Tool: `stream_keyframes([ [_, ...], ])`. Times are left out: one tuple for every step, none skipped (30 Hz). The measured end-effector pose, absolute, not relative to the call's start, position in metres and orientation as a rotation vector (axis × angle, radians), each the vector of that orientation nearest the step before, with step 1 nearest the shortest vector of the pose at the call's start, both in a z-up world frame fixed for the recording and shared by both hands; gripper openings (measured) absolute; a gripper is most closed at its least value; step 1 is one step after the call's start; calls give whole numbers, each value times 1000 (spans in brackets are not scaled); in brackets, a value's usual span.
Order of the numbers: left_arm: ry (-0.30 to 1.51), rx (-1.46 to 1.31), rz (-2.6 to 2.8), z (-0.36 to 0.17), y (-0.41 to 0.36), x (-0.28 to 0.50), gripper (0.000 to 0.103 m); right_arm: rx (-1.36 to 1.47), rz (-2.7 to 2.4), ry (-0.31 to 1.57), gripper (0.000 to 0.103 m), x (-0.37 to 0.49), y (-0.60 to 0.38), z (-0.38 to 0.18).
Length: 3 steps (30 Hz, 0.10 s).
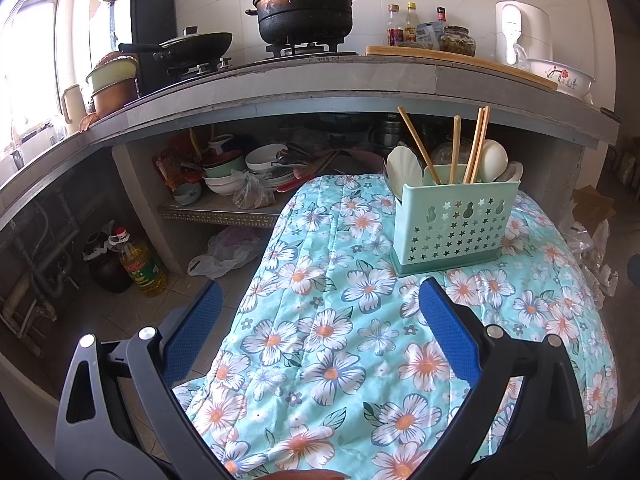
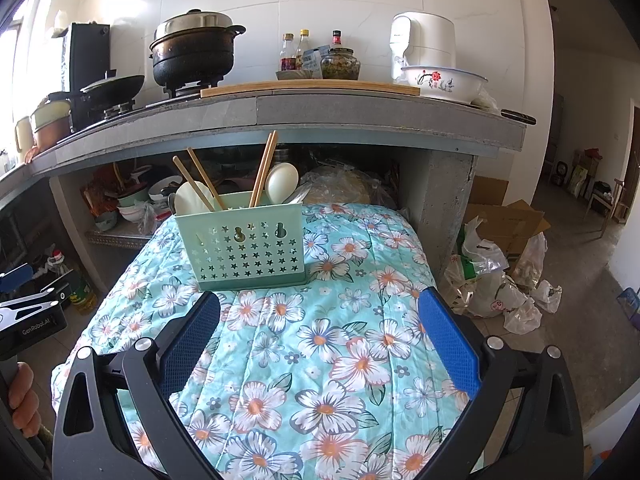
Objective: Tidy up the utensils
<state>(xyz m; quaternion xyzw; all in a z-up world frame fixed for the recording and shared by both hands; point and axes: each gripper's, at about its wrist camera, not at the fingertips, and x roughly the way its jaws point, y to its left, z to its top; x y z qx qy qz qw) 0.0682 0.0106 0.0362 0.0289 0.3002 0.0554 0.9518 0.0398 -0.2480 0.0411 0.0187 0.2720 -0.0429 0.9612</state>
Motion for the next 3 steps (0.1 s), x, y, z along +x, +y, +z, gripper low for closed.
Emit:
stream_keyframes([
  [611,59,112,36,10,68,95,39,-87,551,97,40,-248,41],
  [612,59,112,36,10,68,95,39,-87,552,97,40,-248,41],
  [612,59,111,36,10,68,95,39,-87,552,97,40,-248,41],
])
